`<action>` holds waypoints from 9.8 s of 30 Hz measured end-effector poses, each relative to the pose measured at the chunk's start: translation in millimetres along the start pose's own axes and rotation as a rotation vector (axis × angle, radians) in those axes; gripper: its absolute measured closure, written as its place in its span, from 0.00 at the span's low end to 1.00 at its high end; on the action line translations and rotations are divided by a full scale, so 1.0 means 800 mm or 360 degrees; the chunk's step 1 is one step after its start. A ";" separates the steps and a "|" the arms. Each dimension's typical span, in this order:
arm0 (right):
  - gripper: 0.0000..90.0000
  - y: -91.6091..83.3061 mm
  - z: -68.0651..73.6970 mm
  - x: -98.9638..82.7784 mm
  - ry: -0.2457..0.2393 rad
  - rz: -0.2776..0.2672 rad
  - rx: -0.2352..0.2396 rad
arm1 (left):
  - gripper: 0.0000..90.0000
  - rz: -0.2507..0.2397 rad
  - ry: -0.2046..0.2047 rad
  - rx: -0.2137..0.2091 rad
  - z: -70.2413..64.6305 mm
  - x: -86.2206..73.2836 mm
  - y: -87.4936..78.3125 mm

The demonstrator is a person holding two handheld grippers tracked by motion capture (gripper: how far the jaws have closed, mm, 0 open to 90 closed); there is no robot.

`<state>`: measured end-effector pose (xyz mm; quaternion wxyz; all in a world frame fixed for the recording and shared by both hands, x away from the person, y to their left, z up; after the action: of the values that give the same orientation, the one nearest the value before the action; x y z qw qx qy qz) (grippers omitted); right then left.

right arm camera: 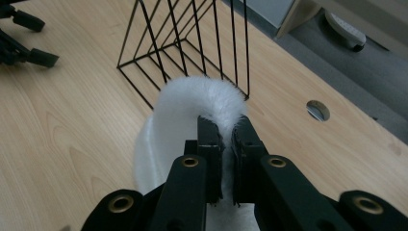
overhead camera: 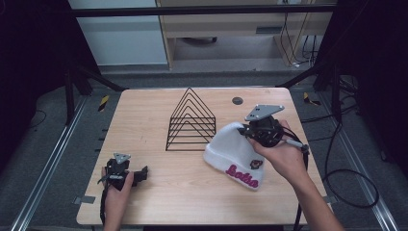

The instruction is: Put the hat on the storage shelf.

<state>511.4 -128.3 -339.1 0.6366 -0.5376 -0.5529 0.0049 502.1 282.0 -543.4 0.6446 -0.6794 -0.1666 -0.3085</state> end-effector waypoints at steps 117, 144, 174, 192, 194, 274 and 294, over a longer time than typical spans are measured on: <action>0.94 -0.037 -0.012 0.251 0.0025 -0.0601 -0.0117 | 0.00 -0.0004 -0.0005 -0.0002 0.000 0.001 0.001; 0.94 0.005 0.006 0.259 -0.0020 -0.0540 -0.0017 | 0.00 -0.0005 -0.0005 -0.0004 -0.001 0.001 0.001; 0.93 0.066 0.015 0.214 -0.0072 -0.0329 0.0060 | 0.00 -0.0007 -0.0010 -0.0004 -0.001 0.001 0.001; 0.93 0.094 0.031 0.197 -0.0091 -0.0249 0.0107 | 0.00 -0.0007 -0.0010 -0.0004 -0.001 0.001 0.001; 0.93 0.097 0.033 0.195 -0.0098 -0.0237 0.0115 | 0.00 -0.0007 -0.0011 -0.0004 -0.001 0.001 0.001; 0.62 0.146 0.063 0.158 -0.0054 -0.0123 0.0182 | 0.00 -0.0004 -0.0006 -0.0005 -0.001 0.001 0.001; 0.11 0.077 0.007 0.062 0.0290 -0.0253 -0.0042 | 0.00 -0.0003 -0.0003 -0.0004 0.000 0.001 0.001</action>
<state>562.6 -68.8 -348.2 0.6755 -0.4985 -0.5338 -0.1018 502.8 281.5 -543.5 0.6433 -0.6803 -0.1674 -0.3088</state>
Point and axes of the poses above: each handheld gripper's, and its own axes: y roughly forward along the jaws, x roughly out of its top, z roughly to its left, the point moved 5 cm from there along y, roughly forward along the jaws, and after that the axes turned 6 degrees about z, right-handed, at the moved point
